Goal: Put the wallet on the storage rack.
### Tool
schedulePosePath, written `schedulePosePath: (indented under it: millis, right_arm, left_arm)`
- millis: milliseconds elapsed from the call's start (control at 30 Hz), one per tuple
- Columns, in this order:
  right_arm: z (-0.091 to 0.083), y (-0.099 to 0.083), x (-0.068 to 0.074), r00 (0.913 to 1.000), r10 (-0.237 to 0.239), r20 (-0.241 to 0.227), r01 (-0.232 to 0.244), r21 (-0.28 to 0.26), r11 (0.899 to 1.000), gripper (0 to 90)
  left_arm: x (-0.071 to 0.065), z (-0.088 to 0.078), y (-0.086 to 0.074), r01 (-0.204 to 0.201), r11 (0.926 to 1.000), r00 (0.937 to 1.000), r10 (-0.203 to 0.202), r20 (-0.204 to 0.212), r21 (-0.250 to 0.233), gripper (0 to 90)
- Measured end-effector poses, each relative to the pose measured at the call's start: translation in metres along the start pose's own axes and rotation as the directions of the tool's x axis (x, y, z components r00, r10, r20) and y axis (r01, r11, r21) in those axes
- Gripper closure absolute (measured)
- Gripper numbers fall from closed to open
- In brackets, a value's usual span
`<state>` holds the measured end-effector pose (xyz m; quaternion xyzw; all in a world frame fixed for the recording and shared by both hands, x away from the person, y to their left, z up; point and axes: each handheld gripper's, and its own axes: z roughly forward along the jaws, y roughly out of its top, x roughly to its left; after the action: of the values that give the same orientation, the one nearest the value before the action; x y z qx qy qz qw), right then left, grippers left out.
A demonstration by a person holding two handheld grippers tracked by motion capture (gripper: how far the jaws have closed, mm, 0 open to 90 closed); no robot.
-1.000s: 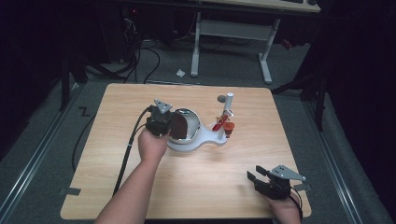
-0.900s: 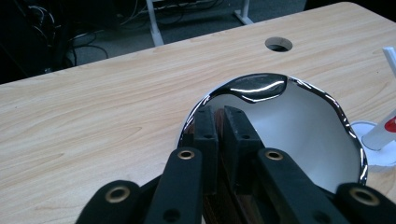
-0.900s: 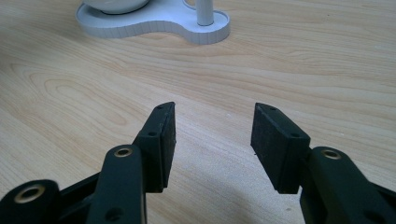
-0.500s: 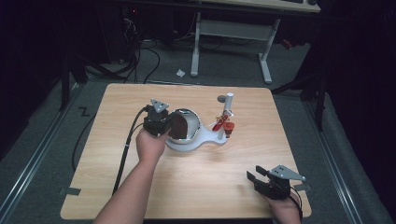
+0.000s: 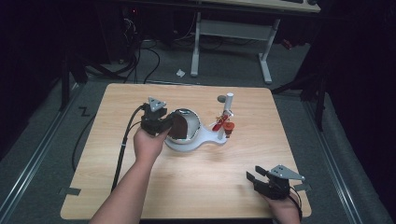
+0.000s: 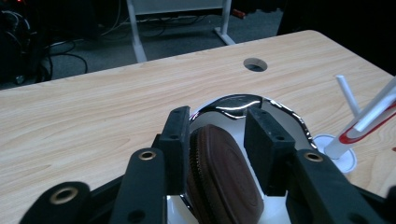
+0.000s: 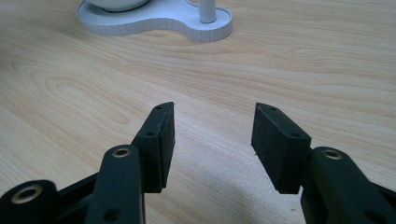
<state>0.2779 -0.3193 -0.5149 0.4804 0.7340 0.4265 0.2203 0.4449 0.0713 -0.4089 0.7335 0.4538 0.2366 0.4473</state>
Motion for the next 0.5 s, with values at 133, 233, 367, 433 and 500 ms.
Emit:
schedulePosePath:
  millis: [133,233,367,433,500]
  right_arm:
    - [0.0,0.0,0.0,1.0,0.001,-0.002,-0.001,0.001,1.0,49.8]
    - [0.0,0.0,0.0,1.0,0.001,-0.001,-0.001,0.002,1.0,49.8]
    - [0.0,0.0,0.0,1.0,0.002,-0.002,-0.002,0.002,1.0,49.7]
    - [0.001,0.0,0.0,1.0,0.0,-0.004,0.0,0.003,1.0,49.7]
    - [0.001,0.0,0.0,1.0,0.0,-0.004,0.0,0.004,1.0,49.7]
  left_arm:
    - [-0.001,-0.002,-0.001,-0.007,1.0,0.9998,0.007,0.02,0.006,57.0]
    - [0.0,-0.004,-0.002,-0.01,0.9999,0.9994,0.01,0.034,0.007,54.6]
    - [0.0,-0.009,-0.004,-0.017,0.9998,0.9984,0.018,0.053,-0.004,50.3]
    - [0.001,-0.012,-0.005,-0.018,0.9998,0.9979,0.019,0.062,-0.007,48.8]
    - [0.003,-0.015,-0.007,-0.01,0.9999,0.9972,0.01,0.074,-0.007,47.6]
